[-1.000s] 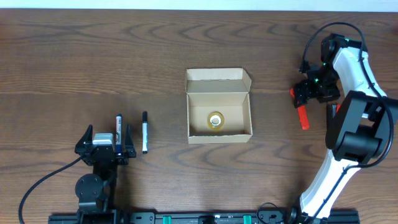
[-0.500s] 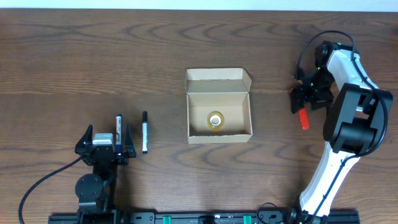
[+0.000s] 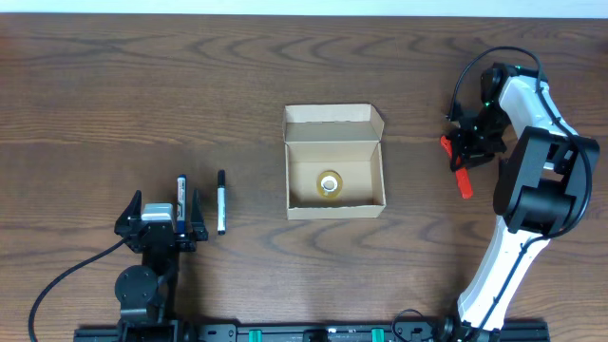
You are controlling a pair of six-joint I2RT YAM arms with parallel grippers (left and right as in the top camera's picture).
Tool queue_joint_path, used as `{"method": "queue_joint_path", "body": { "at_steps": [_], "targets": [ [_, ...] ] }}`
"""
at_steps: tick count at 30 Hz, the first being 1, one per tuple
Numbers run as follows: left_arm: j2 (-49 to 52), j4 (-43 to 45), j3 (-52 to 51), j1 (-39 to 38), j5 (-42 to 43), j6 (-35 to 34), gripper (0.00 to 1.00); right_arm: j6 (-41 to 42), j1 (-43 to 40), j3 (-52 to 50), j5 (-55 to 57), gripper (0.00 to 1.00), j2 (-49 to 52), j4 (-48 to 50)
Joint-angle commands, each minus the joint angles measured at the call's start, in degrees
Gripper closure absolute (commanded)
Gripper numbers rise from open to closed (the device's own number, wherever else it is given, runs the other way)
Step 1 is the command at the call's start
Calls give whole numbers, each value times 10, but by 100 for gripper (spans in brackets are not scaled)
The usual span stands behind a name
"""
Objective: Pack container
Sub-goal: 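Grasp the red box cutter with the right gripper and lift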
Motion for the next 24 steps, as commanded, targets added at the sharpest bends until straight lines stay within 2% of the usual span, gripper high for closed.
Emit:
{"method": "queue_joint_path", "body": {
  "at_steps": [1, 4, 14, 24],
  "targets": [
    [-3, -27, -7, 3, 26, -9, 5, -3, 1, -1, -16, 87, 20, 8],
    [-3, -26, -7, 3, 26, -9, 5, -3, 2, -1, -20, 99, 20, 9],
    [-3, -26, -7, 3, 26, -9, 5, -3, 3, 17, -102, 99, -8, 8],
    [-3, -27, -7, 3, 29, -9, 5, -3, 52, 81, -180, 99, -194, 5]
  ]
}}
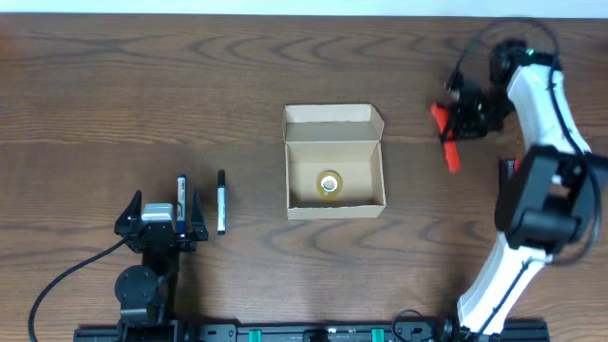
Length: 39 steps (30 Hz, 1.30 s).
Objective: Pack container
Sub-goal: 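Grasp the red box cutter with the right gripper and lift, then lower the box cutter into the box and open the gripper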
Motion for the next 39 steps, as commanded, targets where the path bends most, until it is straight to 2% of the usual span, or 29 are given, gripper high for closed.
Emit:
{"method": "queue_joint_path", "body": {
  "at_steps": [1, 8, 13, 18, 26, 32, 39],
  "targets": [
    [-3, -27, -7, 3, 28, -9, 5, -4, 36, 39, -62, 99, -108, 7],
    [-3, -27, -7, 3, 27, -9, 5, -126, 156, 42, -100, 99, -217, -27],
    [-3, -27, -7, 3, 27, -9, 4, -299, 276, 42, -100, 99, -229, -134],
    [-3, -27, -7, 3, 28, -9, 5, -399, 353, 41, -81, 99, -218, -189],
    [-3, -27, -7, 3, 28, -9, 5, -425, 373, 40, -71, 99, -189, -169],
    [-3, -27, -7, 3, 28, -9, 5, -441, 373, 40, 39, 99, -132, -162],
    [-3, -27, -7, 3, 28, -9, 5, -432, 367, 40, 70, 98, -56, -134]
  ]
}}
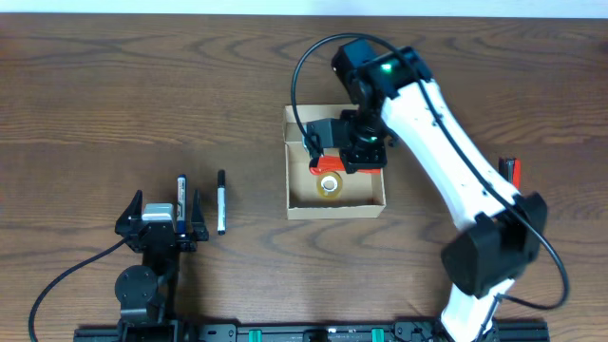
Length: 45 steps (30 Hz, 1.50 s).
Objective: Pack container
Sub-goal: 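Lower the box cutter into the box and open the gripper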
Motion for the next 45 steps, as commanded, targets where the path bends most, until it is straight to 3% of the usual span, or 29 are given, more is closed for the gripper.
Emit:
{"method": "queue_joint_path", "body": {
  "at_steps": [1, 13, 34, 37, 40, 41, 45],
  "targets": [
    [-3, -27, -7, 3, 25, -9, 5, -6, -5, -1, 23, 99, 34, 14],
    [-3, -27, -7, 3, 25, -9, 5, -19, -4, -1, 19, 99, 112, 55],
    [-3, -27, -7, 3, 25, -9, 5, -38, -5, -74, 6, 99, 139, 153],
    [-3, -27, -7, 3, 25, -8, 5, -36, -5, -84, 6, 83, 139, 165],
    [-3, -27, -7, 3, 25, -9, 5, -36, -5, -92, 5, 79, 139, 171],
    [-3, -27, -7, 3, 25, -8, 5, -36, -5, -92, 5, 70, 139, 170],
    [-3, -27, -7, 3, 25, -9, 5, -31, -4, -90, 6, 68, 137, 170]
  ]
}}
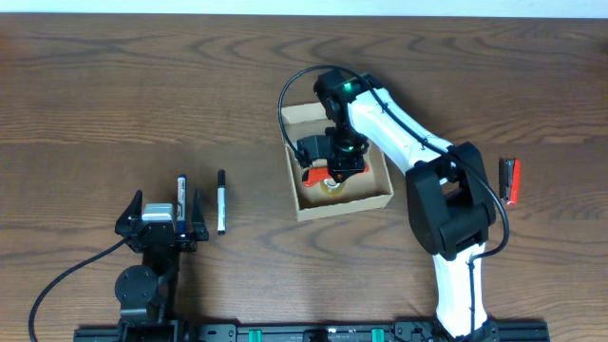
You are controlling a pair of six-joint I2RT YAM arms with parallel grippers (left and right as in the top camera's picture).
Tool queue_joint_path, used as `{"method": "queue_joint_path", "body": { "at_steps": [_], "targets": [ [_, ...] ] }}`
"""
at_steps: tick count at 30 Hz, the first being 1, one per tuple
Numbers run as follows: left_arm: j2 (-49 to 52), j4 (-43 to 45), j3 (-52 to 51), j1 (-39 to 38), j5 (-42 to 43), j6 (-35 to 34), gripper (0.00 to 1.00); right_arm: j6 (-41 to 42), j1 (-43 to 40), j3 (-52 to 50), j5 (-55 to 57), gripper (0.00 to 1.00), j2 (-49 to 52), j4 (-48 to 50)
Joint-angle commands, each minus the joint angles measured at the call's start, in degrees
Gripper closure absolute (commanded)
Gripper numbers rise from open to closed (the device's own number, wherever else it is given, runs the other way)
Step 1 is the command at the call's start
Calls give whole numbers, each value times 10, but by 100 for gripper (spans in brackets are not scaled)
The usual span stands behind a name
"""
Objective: Pack container
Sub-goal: 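Lower the box cutter into the box and open the gripper, then move the right gripper over the red stapler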
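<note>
An open cardboard box [372,195] sits mid-table, turned slightly askew. Inside lie a yellowish tape roll [332,186] and a red marker [314,178]. My right gripper [328,171] reaches down into the box from behind and appears shut on that red marker, which is low, near the box floor and beside the roll. A second red marker [511,180] lies on the table at the right. Two dark markers [221,201] [181,188] lie at the left. My left gripper [163,217] rests open near the front edge, with one dark marker between its fingers' line.
The right arm's white links [399,133] arch over the box's back right corner. The box's rear flap [302,116] stands up behind the gripper. A black rail [313,333] runs along the table's front edge.
My right gripper has gone lower and to the left inside the box with the red marker. The box has been pushed slightly askew, its front right corner now further right.
My right gripper was shut on a red marker at the table's far right, then held it a little further back, uncovering a second red marker. Then it hung over the box; now it is down inside. The left arm stayed still.
</note>
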Motion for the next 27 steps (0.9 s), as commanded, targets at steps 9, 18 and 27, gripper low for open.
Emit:
{"method": "queue_joint_path", "body": {
  "at_steps": [9, 18, 27],
  "targets": [
    [-3, -27, -7, 3, 25, -9, 5, 25, -3, 73, 6, 64, -70, -26],
    [-3, -27, -7, 3, 25, -9, 5, 309, -37, 152, 75, 46, -170, 46],
    [-3, -27, -7, 3, 24, -9, 5, 631, -202, 185, 42, 6, -281, 9]
  ]
}}
